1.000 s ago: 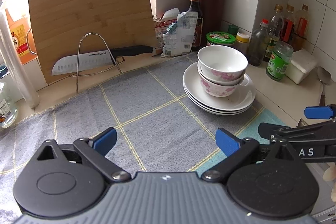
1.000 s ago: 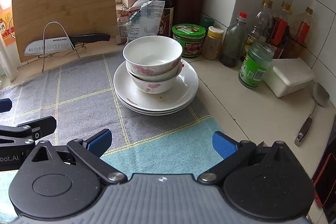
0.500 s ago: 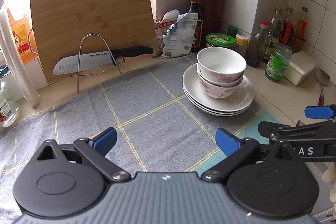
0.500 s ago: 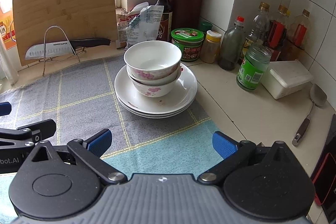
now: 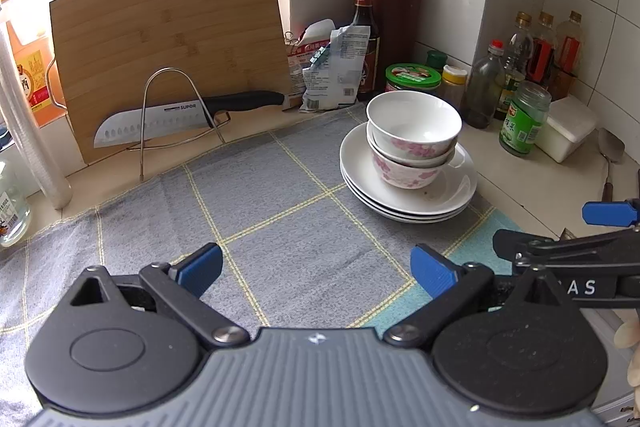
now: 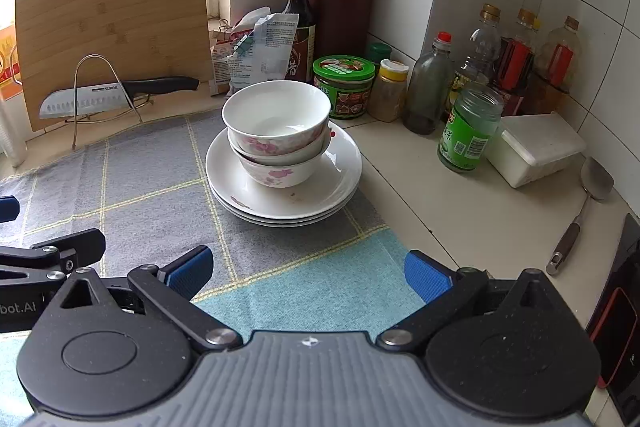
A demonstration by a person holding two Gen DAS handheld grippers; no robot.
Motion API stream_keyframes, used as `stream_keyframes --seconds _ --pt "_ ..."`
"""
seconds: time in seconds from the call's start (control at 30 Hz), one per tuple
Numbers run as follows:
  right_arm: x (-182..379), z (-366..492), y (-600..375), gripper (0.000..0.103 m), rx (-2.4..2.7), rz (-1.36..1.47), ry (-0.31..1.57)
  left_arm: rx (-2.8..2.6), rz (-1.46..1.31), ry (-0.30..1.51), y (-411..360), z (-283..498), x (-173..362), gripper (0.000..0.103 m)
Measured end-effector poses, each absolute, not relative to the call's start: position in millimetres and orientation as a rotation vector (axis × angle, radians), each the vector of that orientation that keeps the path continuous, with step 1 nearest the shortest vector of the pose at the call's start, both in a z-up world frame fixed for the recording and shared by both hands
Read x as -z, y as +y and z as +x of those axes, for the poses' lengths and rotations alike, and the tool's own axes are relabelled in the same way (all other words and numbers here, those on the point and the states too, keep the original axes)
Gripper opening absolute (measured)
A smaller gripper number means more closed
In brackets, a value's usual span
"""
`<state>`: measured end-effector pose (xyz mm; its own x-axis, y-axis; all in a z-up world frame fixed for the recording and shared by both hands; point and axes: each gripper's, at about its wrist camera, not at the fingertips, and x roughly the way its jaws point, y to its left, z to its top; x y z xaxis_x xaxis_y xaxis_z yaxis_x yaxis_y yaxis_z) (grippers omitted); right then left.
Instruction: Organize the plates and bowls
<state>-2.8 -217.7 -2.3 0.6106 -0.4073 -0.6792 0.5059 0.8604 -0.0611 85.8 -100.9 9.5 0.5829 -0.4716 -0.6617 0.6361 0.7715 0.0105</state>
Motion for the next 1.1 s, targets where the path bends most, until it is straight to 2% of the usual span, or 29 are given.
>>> stream_keyframes --seconds 1.1 --pt "5.8 2.9 -219.5 0.103 0.546 0.136 0.771 0.648 0.279 0.7 -105.8 90.8 -4.6 0.1"
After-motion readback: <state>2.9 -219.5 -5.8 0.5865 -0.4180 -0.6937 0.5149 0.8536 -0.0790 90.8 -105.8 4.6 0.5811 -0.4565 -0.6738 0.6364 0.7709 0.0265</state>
